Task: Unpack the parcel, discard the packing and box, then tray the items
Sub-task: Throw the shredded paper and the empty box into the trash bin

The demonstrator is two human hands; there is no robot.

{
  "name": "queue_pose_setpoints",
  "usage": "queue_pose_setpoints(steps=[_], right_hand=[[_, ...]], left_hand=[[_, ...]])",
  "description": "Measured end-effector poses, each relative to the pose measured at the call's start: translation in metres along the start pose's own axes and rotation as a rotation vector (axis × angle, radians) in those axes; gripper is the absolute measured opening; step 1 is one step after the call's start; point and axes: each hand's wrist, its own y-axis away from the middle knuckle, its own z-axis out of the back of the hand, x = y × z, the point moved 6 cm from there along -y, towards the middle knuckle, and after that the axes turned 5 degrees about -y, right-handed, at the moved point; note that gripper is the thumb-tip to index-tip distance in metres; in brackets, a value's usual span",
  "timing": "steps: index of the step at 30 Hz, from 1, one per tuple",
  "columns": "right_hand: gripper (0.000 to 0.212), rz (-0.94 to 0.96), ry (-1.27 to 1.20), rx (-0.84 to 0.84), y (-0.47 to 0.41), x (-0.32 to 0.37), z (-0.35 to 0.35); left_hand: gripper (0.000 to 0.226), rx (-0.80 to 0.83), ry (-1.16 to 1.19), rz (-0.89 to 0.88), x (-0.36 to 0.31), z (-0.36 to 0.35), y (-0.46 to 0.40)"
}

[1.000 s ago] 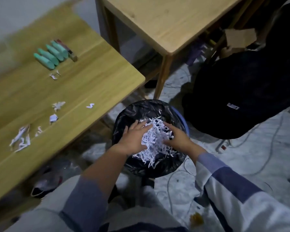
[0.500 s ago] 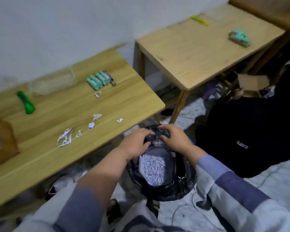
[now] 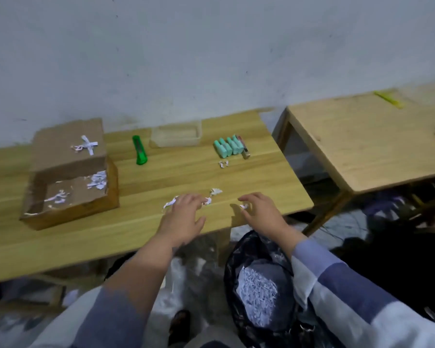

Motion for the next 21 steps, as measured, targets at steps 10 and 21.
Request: queue_pose_setpoints(steps=[10,21], right_hand=[[0.095,-0.07,0.337,-0.003,-0.05,0.013,-0.063],[0.082,0.032,0.334,-0.074,-0.149,0.05,-0.069]], left_hand=[[0.085,0.087,-0.174,0.218,0.095,-0.02,0.008],[0.085,0.099,-0.241,0.062,0.116,-0.025,-0.065]])
